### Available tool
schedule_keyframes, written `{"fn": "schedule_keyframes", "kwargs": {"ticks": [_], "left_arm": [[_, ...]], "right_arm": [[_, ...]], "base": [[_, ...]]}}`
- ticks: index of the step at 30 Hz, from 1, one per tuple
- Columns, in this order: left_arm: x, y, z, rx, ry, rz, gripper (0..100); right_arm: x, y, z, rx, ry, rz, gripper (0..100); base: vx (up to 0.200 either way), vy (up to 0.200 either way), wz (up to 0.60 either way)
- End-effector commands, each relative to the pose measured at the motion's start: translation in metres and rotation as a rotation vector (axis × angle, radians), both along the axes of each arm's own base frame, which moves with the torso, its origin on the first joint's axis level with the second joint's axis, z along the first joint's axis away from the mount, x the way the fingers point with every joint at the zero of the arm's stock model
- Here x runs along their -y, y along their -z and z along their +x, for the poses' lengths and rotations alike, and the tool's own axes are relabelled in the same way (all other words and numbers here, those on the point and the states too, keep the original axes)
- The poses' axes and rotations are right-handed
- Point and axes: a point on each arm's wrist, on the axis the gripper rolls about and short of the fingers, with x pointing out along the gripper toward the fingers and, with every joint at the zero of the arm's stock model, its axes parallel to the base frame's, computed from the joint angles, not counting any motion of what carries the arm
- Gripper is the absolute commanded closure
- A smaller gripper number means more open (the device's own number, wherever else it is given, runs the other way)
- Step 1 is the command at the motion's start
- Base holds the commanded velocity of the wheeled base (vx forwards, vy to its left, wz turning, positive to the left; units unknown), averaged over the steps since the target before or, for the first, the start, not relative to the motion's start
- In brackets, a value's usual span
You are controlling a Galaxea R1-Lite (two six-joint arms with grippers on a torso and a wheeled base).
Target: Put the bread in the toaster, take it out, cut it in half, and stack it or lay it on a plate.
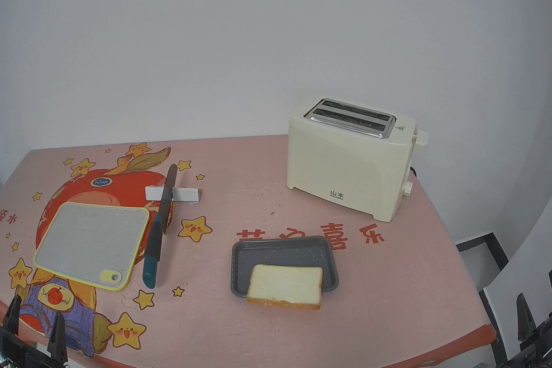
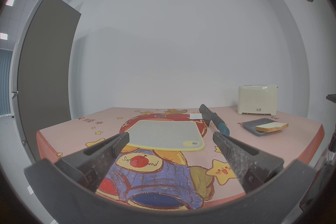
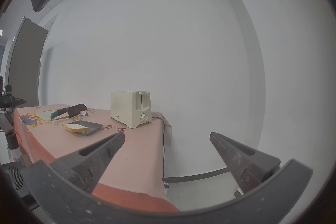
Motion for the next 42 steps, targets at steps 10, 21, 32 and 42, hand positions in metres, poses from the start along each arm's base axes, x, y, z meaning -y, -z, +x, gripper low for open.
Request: {"fn": "schedule_keyframes", "kwargs": {"ticks": [10, 21, 32, 42], "left_arm": [[0.0, 0.005, 0.0, -0.001, 0.0, 0.0, 0], [0.0, 0.005, 0.0, -0.001, 0.0, -0.001, 0], [0.0, 0.005, 0.0, -0.001, 0.0, 0.0, 0], [0.0, 0.005, 0.0, -0.001, 0.0, -0.001, 0]], "right_arm": [[0.0, -0.008, -0.001, 0.128, -0.009, -0.02, 0], [-0.001, -0.02, -0.006, 0.138, -0.075, -0.028, 0], [0.001, -0.034, 0.002, -0.018, -0.312, 0.252, 0], [0.0, -0.033, -0.004, -0.252, -0.479, 0.63, 0]], "base": [[0.0, 0.0, 0.0], [0.0, 0.0, 0.0], [0.0, 0.0, 0.0], [0.0, 0.0, 0.0]]}}
